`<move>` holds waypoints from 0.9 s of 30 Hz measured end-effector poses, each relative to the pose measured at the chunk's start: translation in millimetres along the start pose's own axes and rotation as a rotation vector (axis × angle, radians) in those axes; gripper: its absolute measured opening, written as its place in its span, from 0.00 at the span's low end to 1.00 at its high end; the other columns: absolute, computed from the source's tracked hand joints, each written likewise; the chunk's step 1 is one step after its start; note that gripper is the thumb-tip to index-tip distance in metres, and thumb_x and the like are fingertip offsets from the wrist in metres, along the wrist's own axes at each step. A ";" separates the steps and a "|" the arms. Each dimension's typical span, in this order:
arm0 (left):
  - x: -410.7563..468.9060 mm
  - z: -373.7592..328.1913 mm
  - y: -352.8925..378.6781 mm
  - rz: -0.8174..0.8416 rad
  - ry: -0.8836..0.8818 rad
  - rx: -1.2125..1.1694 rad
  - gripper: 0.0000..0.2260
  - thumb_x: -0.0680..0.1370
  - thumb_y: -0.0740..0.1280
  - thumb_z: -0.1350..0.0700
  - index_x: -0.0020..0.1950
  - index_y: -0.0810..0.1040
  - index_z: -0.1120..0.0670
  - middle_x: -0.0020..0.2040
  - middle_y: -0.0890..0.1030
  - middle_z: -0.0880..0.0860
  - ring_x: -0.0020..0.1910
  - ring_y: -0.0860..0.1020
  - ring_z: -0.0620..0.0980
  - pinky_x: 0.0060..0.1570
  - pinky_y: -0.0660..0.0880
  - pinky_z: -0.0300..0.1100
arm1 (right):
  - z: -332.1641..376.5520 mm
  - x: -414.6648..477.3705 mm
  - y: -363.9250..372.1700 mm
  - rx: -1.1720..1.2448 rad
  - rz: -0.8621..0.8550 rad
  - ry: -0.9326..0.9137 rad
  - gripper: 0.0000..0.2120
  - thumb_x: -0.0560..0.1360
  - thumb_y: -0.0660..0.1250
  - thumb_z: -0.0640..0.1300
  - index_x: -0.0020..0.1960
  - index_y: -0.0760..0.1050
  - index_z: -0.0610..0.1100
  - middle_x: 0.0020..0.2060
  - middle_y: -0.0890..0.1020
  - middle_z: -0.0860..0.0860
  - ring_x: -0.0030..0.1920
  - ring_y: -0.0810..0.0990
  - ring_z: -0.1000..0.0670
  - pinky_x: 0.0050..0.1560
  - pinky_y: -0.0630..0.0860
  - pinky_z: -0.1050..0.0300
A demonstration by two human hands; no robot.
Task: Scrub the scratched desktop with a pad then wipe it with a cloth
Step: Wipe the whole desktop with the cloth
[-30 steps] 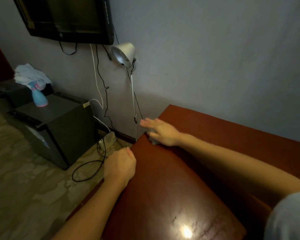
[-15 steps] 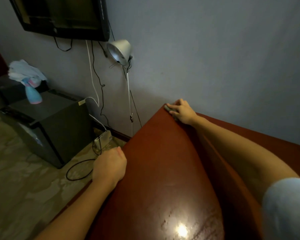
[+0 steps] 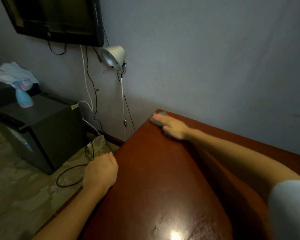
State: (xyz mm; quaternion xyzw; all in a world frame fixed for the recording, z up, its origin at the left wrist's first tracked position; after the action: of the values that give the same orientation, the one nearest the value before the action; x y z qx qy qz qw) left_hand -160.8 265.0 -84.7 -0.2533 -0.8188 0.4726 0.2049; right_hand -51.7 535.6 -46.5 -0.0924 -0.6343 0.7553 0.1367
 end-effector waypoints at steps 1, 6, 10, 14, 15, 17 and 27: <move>0.0 -0.6 -0.1 -0.004 0.001 -0.002 0.23 0.84 0.47 0.51 0.38 0.75 0.54 0.32 0.76 0.51 0.31 0.75 0.49 0.37 0.75 0.45 | -20.8 11.6 -3.7 -0.010 0.007 0.112 0.33 0.73 0.47 0.50 0.78 0.51 0.47 0.77 0.51 0.49 0.76 0.51 0.52 0.73 0.48 0.61; -2.9 -2.4 -2.0 -0.053 0.023 -0.010 0.23 0.84 0.48 0.51 0.36 0.74 0.54 0.31 0.75 0.51 0.31 0.74 0.50 0.35 0.72 0.44 | -47.2 39.1 2.8 -0.058 0.000 0.323 0.26 0.84 0.48 0.48 0.78 0.46 0.43 0.78 0.48 0.46 0.77 0.48 0.50 0.74 0.45 0.58; -2.2 -4.3 -2.7 -0.038 -0.009 0.006 0.23 0.83 0.48 0.51 0.37 0.76 0.55 0.34 0.78 0.54 0.34 0.77 0.52 0.37 0.74 0.44 | 2.1 12.2 10.4 -0.096 0.033 0.082 0.26 0.83 0.50 0.46 0.78 0.46 0.45 0.77 0.48 0.48 0.77 0.47 0.51 0.73 0.42 0.60; -0.8 -6.6 -3.4 -0.040 -0.031 0.046 0.22 0.83 0.48 0.51 0.43 0.78 0.56 0.42 0.81 0.57 0.43 0.80 0.56 0.44 0.76 0.46 | 97.1 -40.9 27.4 -0.067 0.074 -0.374 0.27 0.81 0.50 0.47 0.77 0.46 0.45 0.76 0.45 0.52 0.76 0.45 0.54 0.75 0.41 0.58; -0.5 -6.8 -3.3 -0.050 -0.035 0.067 0.22 0.83 0.48 0.51 0.44 0.79 0.56 0.43 0.82 0.57 0.44 0.80 0.56 0.45 0.76 0.47 | 109.9 -53.4 29.5 -0.037 0.101 -0.454 0.26 0.81 0.50 0.46 0.77 0.46 0.44 0.75 0.45 0.52 0.76 0.45 0.54 0.75 0.41 0.58; 0.6 -6.2 -1.9 -0.050 -0.043 0.079 0.23 0.83 0.48 0.50 0.44 0.80 0.56 0.43 0.82 0.57 0.43 0.80 0.56 0.46 0.77 0.48 | 109.7 -62.1 27.5 0.000 0.129 -0.510 0.26 0.82 0.51 0.45 0.77 0.48 0.42 0.76 0.47 0.51 0.77 0.46 0.54 0.75 0.41 0.60; 2.3 -2.0 1.1 -0.037 -0.027 0.015 0.23 0.83 0.48 0.50 0.40 0.78 0.55 0.37 0.80 0.55 0.38 0.80 0.55 0.40 0.76 0.46 | -28.7 46.1 9.4 -0.067 0.010 0.343 0.26 0.82 0.47 0.57 0.78 0.46 0.52 0.77 0.44 0.44 0.77 0.41 0.46 0.76 0.44 0.50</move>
State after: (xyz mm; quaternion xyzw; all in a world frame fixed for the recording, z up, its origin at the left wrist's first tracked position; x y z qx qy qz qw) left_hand -161.2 268.2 -84.5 -0.2302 -0.8225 0.4781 0.2046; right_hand -87.2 575.7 -59.3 -0.2275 -0.6260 0.7076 0.2358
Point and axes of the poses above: each hand's wrist, its own x-axis towards the middle knuckle, its own y-axis out of the palm, z = x × y, the point moved 2 cm from there along x, towards the middle knuckle
